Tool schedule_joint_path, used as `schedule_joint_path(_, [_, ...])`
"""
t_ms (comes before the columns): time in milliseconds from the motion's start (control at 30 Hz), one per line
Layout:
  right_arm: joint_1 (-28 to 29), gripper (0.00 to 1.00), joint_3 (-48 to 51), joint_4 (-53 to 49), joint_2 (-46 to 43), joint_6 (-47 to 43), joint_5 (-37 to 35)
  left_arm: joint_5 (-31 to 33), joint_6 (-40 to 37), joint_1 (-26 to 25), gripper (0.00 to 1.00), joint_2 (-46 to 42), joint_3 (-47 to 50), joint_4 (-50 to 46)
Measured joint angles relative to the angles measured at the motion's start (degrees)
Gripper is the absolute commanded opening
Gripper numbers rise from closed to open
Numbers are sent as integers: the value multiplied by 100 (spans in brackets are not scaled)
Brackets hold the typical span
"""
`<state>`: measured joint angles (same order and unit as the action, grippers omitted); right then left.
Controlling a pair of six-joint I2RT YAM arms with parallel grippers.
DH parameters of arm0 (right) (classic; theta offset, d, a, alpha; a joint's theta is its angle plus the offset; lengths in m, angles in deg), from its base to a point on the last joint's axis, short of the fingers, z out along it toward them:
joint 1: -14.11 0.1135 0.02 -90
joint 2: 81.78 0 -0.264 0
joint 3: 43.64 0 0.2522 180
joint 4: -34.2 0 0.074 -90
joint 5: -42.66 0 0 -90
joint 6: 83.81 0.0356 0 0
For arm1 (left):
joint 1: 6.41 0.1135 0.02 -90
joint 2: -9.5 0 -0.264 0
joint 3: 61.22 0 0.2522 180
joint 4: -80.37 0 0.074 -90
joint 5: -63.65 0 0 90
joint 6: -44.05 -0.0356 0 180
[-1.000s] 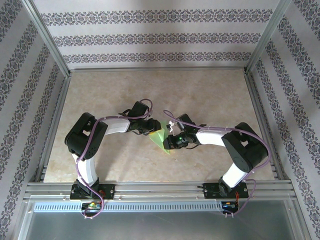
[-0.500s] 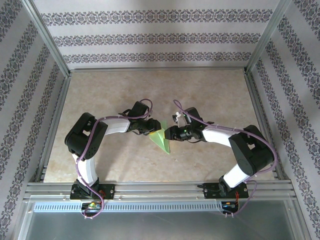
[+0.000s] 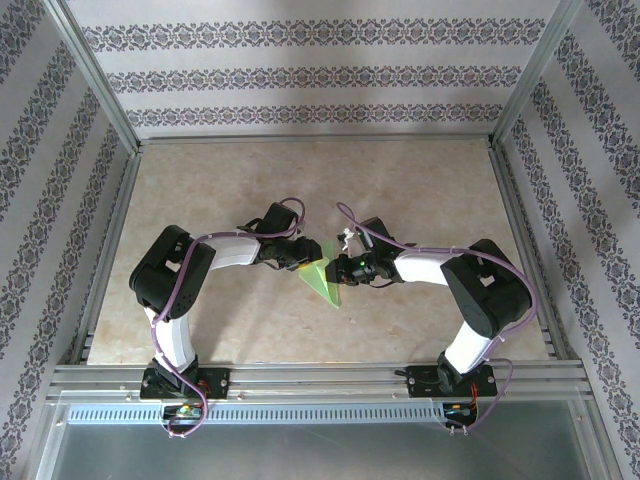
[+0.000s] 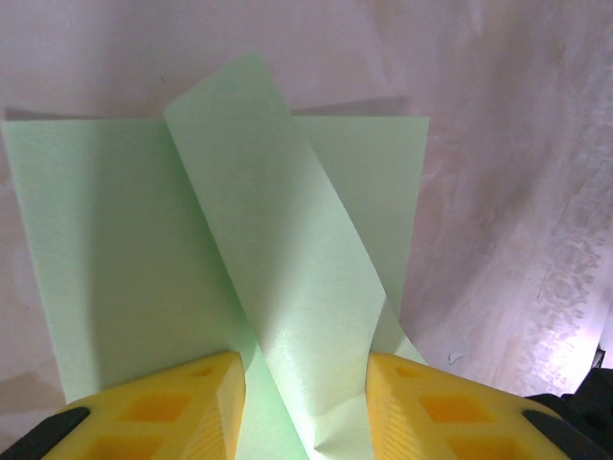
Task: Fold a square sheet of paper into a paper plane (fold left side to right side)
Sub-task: Fourth fold the wing at the center of the table.
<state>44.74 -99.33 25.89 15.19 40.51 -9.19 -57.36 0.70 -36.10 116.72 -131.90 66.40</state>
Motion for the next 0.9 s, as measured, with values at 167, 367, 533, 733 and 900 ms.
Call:
schedule_joint_path(167, [-2, 0, -2, -42, 0, -15, -87, 0, 0, 0, 39, 0, -2, -2])
schedule_joint_path(367, [-13, 0, -7, -157, 0, -44, -295, 0, 0, 0, 40, 0, -2, -2])
schedule_joint_path(533, [-15, 0, -44, -326, 0, -140, -483, 0, 0, 0, 40, 0, -2, -2])
schedule_joint_path(733, [-17, 0, -70, -398, 0, -168, -601, 2, -7, 0, 39, 0, -11, -26])
schedule_joint_path(900, [-55, 0, -87, -442, 0, -168, -643, 2, -20, 0, 40, 0, -11, -28])
